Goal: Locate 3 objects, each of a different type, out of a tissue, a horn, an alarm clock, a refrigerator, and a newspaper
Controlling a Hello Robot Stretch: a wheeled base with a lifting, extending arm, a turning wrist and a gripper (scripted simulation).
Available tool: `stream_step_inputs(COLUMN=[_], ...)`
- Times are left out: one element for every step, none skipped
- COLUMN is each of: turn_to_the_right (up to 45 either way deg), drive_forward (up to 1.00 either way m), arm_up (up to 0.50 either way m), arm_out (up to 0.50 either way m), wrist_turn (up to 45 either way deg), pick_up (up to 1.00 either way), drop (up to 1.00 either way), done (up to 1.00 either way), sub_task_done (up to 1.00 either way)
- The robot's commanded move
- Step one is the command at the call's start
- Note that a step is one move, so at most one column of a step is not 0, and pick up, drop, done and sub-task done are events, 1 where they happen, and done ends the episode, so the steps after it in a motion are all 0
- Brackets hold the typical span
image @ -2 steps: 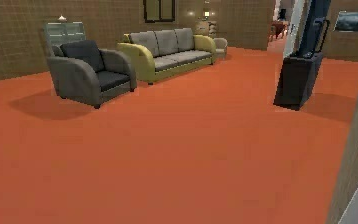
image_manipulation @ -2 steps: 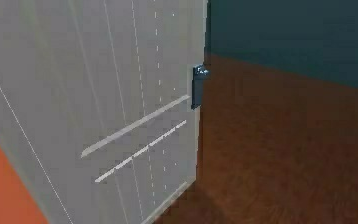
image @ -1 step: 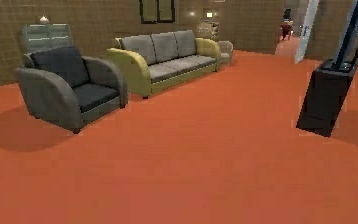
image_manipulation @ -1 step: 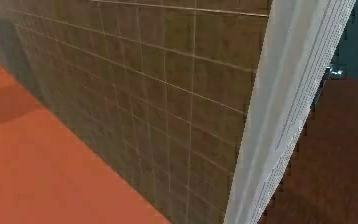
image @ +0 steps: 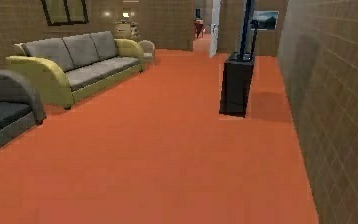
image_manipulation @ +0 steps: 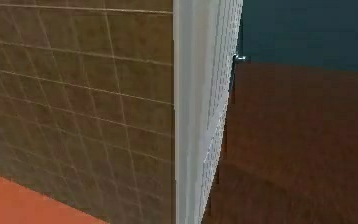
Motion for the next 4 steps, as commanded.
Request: stream_step_inputs(turn_to_the_right=[0.0, 0.0, 0.0, 24.0], drive_forward=[1.0, 1.0, 0.85, 0.0], arm_up=[0.0, 0.0, 0.0, 0.0], arm_out=[0.0, 0.0, 0.0, 0.0], wrist_turn=[0.0, 0.0, 0.0, 0.0], pick_up=[0.0, 0.0, 0.0, 0.0], drop=[0.0, 0.0, 0.0, 0.0], done=[0.0, 0.0, 0.0, 0.0], sub_task_done=[0.0, 0.0, 0.0, 0.0])
